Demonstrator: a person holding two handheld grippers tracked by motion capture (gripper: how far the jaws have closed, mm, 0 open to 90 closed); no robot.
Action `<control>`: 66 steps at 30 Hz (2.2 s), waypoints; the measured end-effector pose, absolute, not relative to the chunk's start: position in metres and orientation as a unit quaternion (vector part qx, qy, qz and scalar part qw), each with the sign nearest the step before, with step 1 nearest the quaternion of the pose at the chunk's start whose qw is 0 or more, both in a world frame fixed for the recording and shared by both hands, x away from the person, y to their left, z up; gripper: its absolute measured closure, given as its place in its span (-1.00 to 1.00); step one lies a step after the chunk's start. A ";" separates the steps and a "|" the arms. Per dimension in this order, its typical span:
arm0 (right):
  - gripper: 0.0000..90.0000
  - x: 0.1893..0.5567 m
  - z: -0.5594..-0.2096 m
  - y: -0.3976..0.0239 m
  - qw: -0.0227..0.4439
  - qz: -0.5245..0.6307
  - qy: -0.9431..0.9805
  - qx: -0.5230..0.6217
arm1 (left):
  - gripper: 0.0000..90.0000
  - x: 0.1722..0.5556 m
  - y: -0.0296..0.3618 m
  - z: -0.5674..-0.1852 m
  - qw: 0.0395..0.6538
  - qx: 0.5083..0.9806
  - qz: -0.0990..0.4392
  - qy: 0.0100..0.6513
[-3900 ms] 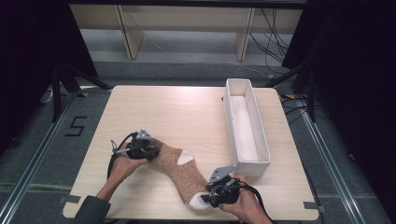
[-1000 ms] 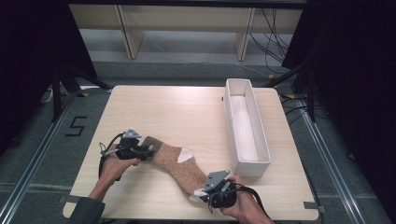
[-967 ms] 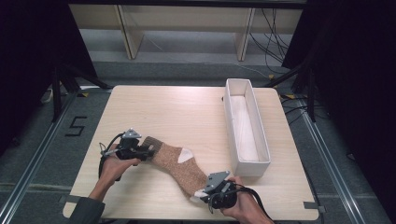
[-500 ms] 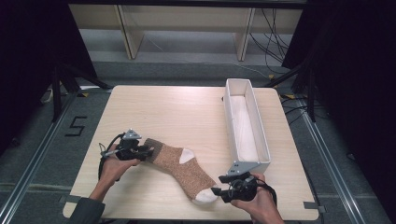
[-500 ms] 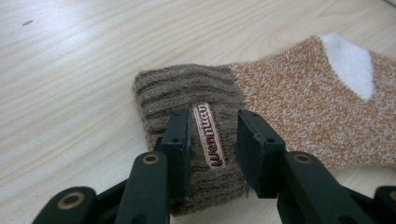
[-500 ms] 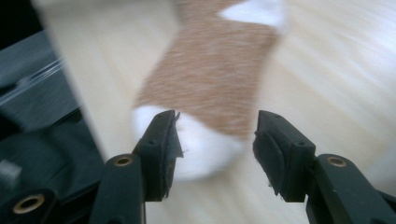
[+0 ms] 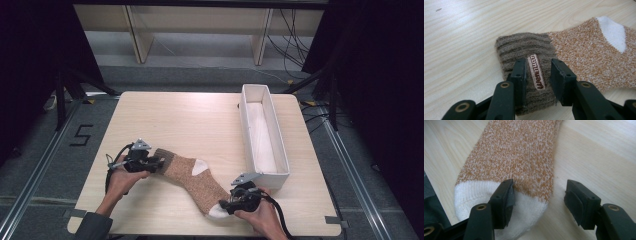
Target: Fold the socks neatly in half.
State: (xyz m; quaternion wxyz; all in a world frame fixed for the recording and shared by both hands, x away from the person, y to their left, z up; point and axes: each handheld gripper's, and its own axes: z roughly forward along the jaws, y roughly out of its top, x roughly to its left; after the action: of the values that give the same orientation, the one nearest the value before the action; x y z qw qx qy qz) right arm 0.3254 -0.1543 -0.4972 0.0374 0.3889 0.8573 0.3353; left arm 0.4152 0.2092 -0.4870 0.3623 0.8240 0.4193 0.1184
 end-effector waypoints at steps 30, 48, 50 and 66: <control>0.74 0.346 -0.428 -0.174 -0.007 0.376 0.866 0.329 | 0.48 0.388 0.204 -0.486 0.379 0.827 0.119 0.398; 0.74 0.369 -0.397 -0.162 -0.014 0.365 0.878 0.310 | 0.83 0.402 0.216 -0.488 0.389 0.824 0.115 0.395; 0.74 0.370 -0.396 -0.163 -0.010 0.370 0.877 0.307 | 0.83 0.398 0.213 -0.489 0.390 0.825 0.114 0.393; 0.75 0.389 -0.365 -0.134 -0.005 0.375 0.880 0.290 | 0.89 0.377 0.201 -0.490 0.386 0.838 0.109 0.369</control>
State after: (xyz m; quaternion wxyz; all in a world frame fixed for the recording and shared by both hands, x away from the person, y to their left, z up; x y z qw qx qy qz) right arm 0.3889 -0.1337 -0.3653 -0.0052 0.2897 0.8804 0.3755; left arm 0.3770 0.2009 -0.4905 0.3864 0.8382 0.3692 0.1086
